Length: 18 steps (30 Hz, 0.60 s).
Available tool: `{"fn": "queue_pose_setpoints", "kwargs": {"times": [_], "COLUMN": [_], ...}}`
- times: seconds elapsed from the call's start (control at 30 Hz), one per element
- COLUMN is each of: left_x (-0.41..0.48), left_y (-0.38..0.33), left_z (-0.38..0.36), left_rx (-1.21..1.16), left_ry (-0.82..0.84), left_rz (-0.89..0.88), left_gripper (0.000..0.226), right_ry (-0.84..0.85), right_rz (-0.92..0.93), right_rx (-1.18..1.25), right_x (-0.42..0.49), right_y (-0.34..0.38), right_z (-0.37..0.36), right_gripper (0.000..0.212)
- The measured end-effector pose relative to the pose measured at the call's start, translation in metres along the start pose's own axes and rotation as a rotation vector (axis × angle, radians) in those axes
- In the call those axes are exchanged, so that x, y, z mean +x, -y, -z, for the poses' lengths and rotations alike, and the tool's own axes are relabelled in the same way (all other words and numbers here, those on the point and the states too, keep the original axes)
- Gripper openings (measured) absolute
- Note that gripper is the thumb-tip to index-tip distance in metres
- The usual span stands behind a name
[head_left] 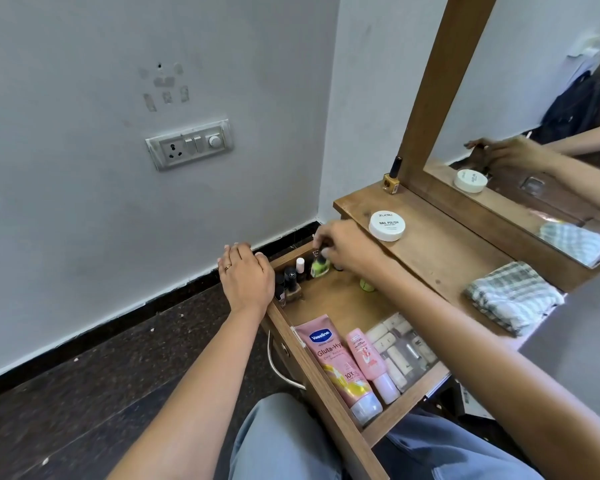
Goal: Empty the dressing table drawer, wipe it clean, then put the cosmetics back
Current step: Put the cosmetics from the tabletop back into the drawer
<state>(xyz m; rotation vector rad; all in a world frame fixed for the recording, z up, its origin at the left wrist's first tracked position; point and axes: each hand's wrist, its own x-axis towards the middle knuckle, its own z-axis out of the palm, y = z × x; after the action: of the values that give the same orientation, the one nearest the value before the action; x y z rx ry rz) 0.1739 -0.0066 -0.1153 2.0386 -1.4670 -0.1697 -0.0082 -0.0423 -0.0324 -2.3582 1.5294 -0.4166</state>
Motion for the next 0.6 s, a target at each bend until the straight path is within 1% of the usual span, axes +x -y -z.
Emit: {"fn": "queue_pose_setpoints", "kwargs": {"times": [0.07, 0.23, 0.6], "left_x": [0.000, 0.000, 0.001], "left_y": [0.000, 0.001, 0.000], "left_z": [0.000, 0.000, 0.000], "left_rx": [0.004, 0.018, 0.024], "left_ry": [-0.002, -0.003, 0.000], "left_rz": [-0.001, -0.006, -0.002], "left_gripper": [0.040, 0.041, 0.041], "right_ry": [0.062, 0.125, 0.123], "right_rz": [-0.009, -0.026, -0.028], "right_rx": [-0.012, -0.007, 0.002], "right_x": [-0.001, 0.001, 0.005], "right_y": [0.000, -0.001, 0.000], "right_z": [-0.022, -0.043, -0.054], "right_gripper": [0.022, 0.023, 0.019]}}
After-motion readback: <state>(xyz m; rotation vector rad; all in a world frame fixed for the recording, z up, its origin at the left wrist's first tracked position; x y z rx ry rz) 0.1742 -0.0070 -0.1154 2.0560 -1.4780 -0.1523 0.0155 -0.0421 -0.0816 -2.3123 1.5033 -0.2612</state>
